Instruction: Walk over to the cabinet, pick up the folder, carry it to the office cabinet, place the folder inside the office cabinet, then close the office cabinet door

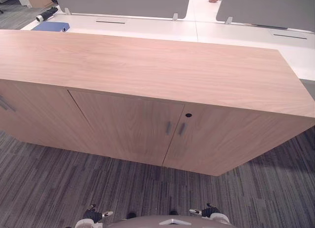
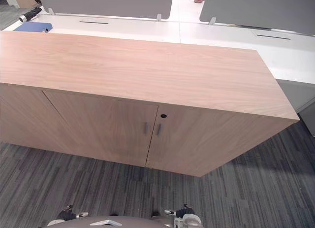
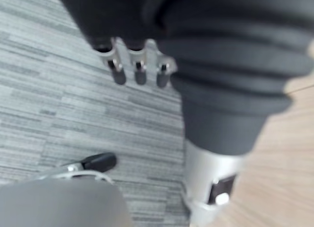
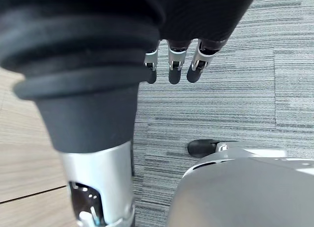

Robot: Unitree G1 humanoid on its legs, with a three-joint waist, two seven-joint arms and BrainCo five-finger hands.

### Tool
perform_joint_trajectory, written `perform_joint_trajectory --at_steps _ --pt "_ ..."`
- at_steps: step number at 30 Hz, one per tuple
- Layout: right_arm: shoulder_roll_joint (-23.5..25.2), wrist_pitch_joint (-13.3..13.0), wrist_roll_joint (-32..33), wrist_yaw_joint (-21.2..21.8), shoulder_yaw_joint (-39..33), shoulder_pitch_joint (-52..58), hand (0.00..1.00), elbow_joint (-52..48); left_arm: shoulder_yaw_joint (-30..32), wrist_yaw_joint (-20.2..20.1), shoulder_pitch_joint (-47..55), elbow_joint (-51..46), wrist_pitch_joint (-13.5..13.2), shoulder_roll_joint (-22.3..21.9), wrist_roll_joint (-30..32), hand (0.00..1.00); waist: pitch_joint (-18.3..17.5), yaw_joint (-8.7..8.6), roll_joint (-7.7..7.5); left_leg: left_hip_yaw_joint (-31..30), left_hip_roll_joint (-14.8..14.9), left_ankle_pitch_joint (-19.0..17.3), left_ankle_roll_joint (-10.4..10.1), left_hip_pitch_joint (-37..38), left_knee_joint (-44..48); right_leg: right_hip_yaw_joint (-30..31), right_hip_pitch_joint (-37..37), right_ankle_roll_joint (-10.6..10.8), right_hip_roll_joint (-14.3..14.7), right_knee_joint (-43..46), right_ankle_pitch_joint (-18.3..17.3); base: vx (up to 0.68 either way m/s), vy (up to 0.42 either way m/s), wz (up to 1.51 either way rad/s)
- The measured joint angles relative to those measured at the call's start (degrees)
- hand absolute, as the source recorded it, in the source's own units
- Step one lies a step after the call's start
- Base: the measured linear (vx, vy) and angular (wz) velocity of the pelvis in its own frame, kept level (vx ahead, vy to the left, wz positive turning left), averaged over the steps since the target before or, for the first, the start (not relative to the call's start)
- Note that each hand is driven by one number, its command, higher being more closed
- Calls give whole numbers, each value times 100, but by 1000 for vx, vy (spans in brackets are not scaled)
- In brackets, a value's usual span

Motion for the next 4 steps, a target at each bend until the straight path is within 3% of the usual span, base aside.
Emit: perform_joint_trajectory --at_steps 4 --pt "0 1 0 2 -1 2 0 2 -13 4 -7 0 26 0 -2 0 1 0 -1 -1 0 0 0 22 0 -2 43 -1 0 1 1 0 0 0"
